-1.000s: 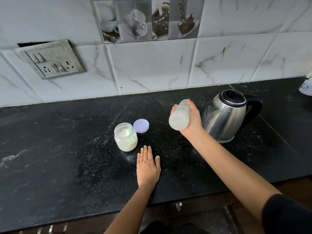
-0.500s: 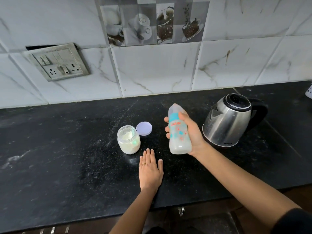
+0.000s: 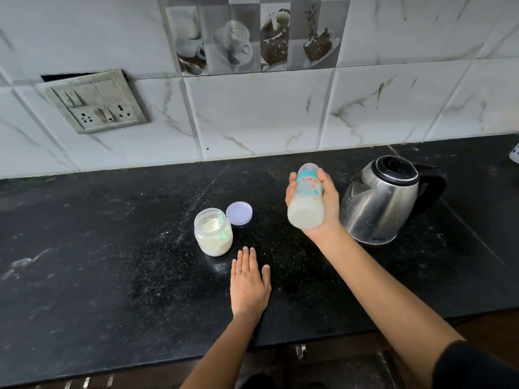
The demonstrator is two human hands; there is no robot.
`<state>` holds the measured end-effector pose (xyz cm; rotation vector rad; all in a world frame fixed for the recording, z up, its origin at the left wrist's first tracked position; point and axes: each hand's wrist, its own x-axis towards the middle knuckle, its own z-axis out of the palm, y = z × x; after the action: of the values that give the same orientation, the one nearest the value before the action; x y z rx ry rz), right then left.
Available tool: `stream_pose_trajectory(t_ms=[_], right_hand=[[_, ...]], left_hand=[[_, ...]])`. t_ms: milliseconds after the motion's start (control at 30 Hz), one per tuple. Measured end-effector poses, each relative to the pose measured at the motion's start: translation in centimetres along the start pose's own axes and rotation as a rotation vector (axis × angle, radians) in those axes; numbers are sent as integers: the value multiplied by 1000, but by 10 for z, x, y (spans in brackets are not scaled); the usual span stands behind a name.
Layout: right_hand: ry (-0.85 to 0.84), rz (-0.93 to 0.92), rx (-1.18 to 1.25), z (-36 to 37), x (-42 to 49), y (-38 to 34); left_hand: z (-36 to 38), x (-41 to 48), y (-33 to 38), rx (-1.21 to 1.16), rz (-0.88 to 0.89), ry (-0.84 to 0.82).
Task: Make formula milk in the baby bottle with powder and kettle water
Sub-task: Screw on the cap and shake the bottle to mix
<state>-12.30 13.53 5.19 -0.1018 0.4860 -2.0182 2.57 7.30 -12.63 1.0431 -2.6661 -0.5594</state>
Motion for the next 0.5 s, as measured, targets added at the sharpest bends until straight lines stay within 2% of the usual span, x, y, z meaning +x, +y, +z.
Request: stream_pose_trajectory(t_ms=[67, 167, 300, 433, 500], right_hand=[[-107, 53, -137, -1, -8, 7], [-249, 10, -313, 1, -20, 11], [-145, 24, -116, 6, -10, 0], [-221, 27, -256, 7, -20, 3], [-199, 5, -181, 11, -14, -9]], left_hand=[[0, 0, 0, -2, 2, 0], [1, 1, 0, 3, 4, -2], [0, 0, 0, 23, 9, -6], [-1, 0, 1, 7, 8, 6], [0, 0, 1, 11, 9, 8]])
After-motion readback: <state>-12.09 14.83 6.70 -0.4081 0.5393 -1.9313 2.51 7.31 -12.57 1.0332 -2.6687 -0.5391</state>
